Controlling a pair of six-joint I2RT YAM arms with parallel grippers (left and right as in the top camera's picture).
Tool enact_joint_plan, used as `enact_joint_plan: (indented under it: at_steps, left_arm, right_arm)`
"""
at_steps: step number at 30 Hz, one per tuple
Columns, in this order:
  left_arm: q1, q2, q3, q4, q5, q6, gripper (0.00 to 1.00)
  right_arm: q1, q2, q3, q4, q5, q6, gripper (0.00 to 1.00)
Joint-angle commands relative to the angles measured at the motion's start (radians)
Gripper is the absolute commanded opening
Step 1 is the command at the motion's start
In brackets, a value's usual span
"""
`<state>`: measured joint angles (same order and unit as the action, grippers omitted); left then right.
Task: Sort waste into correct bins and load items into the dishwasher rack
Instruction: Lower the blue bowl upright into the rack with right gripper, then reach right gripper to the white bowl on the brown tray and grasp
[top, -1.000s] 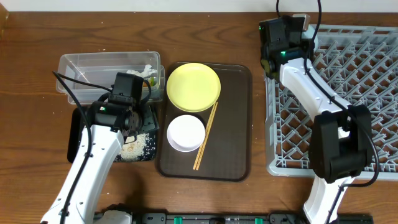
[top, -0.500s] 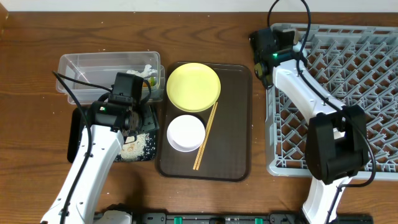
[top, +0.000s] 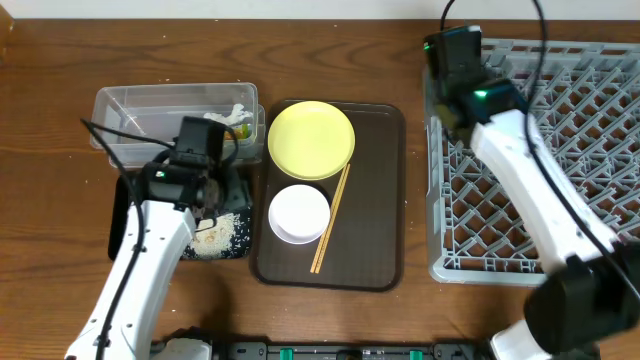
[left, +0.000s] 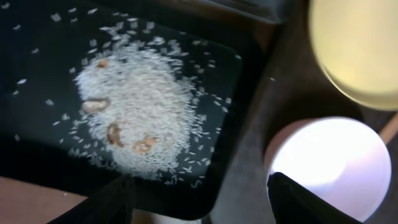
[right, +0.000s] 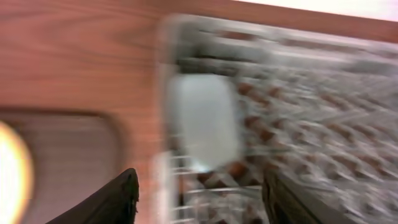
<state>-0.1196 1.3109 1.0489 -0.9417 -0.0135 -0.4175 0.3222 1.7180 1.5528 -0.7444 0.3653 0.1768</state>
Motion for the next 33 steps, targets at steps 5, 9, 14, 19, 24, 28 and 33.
enact_joint_plan:
  at_steps: [5, 9, 14, 19, 24, 28, 33]
  left_arm:
    - [0.193, -0.004, 0.001, -0.037, -0.025, -0.034, 0.71]
    - [0.297, -0.004, 0.001, -0.05, -0.016, -0.066, 0.71]
    - [0.359, -0.004, 0.001, -0.053, 0.014, -0.078, 0.71]
    - [0.36, -0.004, 0.001, -0.053, 0.018, -0.078, 0.71]
    - [0.36, -0.004, 0.001, -0.052, 0.021, -0.078, 0.71]
    - [0.36, -0.004, 0.001, -0.053, 0.021, -0.078, 0.71]
    - [0.36, -0.004, 0.001, -0.053, 0.025, -0.078, 0.71]
  right_arm:
    - [0.041, 0.04, 0.003, -0.042, -0.653, -0.052, 0.62]
    - [0.117, 0.085, 0.003, -0.081, -0.658, -0.051, 0.63]
    - [0.215, 0.165, 0.003, -0.123, -0.661, -0.051, 0.64]
    - [0.292, 0.237, 0.003, -0.145, -0.661, -0.05, 0.64]
    - [0.348, 0.3, 0.003, -0.158, -0.653, -0.032, 0.61]
    - [0.373, 0.341, 0.003, -0.156, -0.632, -0.014, 0.56]
    - [0.388, 0.386, 0.003, -0.159, -0.586, 0.01, 0.43]
